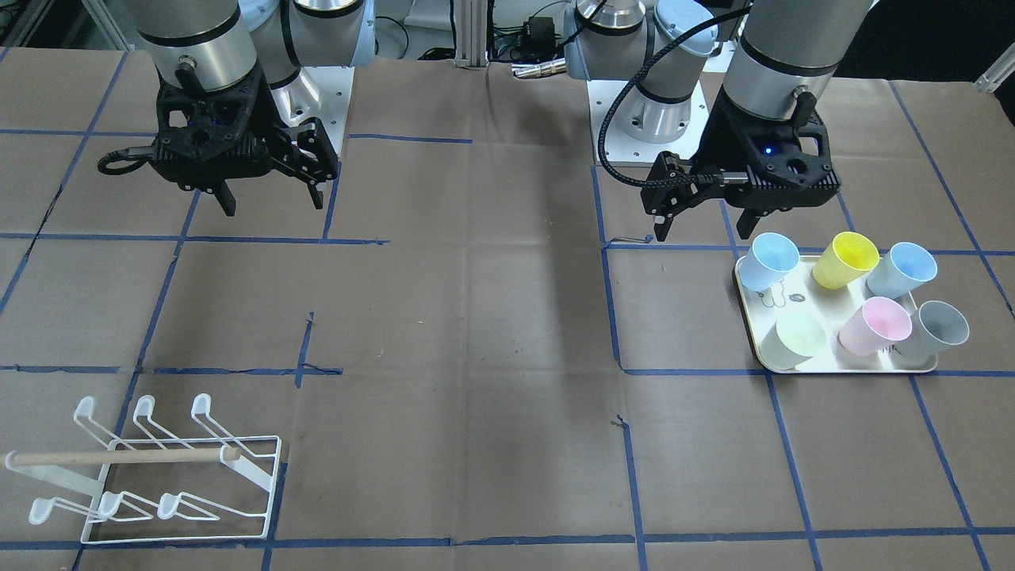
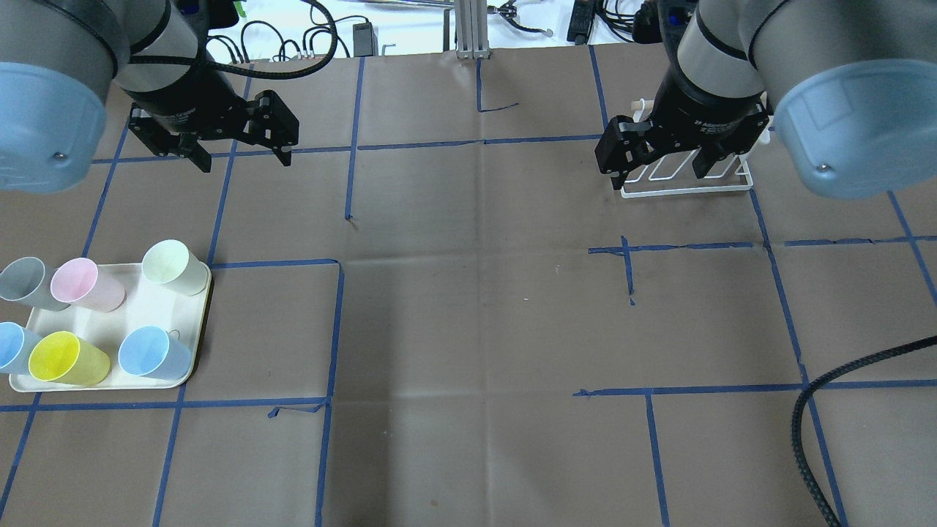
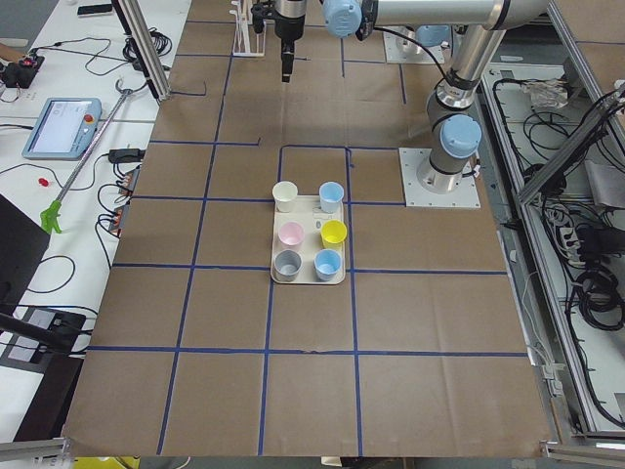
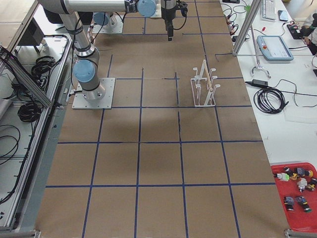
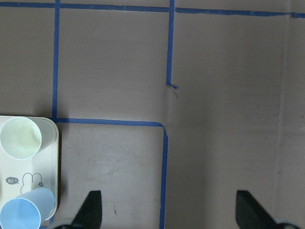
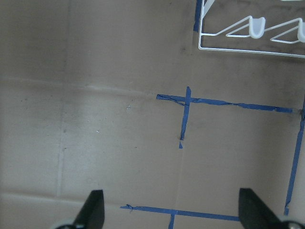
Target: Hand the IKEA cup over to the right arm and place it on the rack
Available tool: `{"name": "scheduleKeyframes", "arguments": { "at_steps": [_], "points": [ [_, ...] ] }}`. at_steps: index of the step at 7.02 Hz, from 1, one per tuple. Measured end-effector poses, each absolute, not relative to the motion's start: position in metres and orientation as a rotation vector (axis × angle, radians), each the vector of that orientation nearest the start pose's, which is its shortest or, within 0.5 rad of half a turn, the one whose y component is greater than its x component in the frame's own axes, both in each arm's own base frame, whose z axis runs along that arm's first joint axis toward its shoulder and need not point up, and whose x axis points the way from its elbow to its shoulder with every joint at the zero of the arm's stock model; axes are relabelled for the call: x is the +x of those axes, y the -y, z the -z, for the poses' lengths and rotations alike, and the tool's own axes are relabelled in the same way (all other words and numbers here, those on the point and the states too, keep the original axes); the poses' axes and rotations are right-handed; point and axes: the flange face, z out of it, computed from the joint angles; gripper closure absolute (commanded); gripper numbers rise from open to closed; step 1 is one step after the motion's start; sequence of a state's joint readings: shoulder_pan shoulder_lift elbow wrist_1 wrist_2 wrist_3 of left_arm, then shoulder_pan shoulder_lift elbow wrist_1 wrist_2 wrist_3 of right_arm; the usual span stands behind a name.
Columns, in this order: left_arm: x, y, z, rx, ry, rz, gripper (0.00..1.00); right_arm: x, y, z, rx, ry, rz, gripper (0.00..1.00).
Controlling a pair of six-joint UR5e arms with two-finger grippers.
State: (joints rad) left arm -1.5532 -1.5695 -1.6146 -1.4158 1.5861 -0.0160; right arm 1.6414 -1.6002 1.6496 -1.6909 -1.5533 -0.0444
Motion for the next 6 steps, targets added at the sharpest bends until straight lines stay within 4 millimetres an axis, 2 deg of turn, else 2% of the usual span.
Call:
{"name": "scheduleKeyframes", "arguments": {
  "at_steps": [2,4,6],
  "points": [
    [-0.114,0.504,-0.479,-0.042,-3.119,0.17,0.0,0.169,0.475,-0.475,-0.184,-3.121,0.109,0.0],
    [-0.076,0.508,-0.477,-0.012,-3.114,0.157,0.01,0.169,0.476,-0.473,-0.181,-3.122,0.105,0.0],
    [-0.022,0.51,-0.469,0.085,-3.108,0.12,0.03,0.169,0.477,-0.472,-0.176,-3.118,0.101,0.0]
  ]
}}
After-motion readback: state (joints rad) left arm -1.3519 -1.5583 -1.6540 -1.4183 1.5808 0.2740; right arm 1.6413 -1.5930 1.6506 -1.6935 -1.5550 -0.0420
